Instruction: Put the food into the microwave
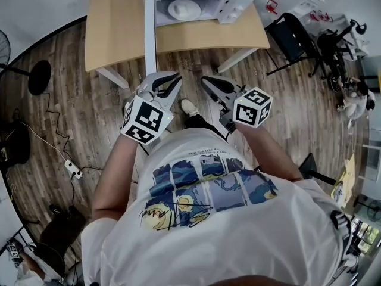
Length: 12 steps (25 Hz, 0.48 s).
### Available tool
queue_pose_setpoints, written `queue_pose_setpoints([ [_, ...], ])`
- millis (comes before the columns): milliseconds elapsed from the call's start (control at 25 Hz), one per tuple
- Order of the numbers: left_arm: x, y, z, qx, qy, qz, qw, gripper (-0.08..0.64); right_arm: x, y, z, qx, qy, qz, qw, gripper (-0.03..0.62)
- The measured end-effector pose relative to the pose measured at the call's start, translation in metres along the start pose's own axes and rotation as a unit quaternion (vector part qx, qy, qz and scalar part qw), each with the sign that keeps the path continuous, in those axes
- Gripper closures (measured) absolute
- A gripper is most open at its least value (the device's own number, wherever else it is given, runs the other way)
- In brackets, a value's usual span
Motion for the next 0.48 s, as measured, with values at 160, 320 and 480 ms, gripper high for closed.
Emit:
queue_pose_setpoints([
  [160, -0.001, -0.0024, -0.0003, -0.008, 0.005, -0.003, 0.9999, 0.526, 0.0001, -0.0005, -0.0012, 0.005, 0.002, -0.003, 1.0, 0.586],
  [320, -0.0009, -0.0034, -0.0003, -0.009, 0.007, -0.005, 0.9999, 0.526, -0.0015, -0.0009, -0.002, 0.012, 0.004, -0.007, 1.0, 0.586],
  [480, -0.0012, -0.0062, 0.0006, -0.008, 0.012, -0.005, 0.9999, 0.526, -0.0019, -0.0018, -0.0014, 0.019, 0.008, -0.011, 1.0, 0.586],
])
Point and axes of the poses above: the fingertips, and each gripper's own axes: x backward along the fingers, y to its left, z out of its underside, the point moved 7 cm from there along x, backward along the fingers, and after that the axes turned 2 degrees about x, right-handed, at the moved point
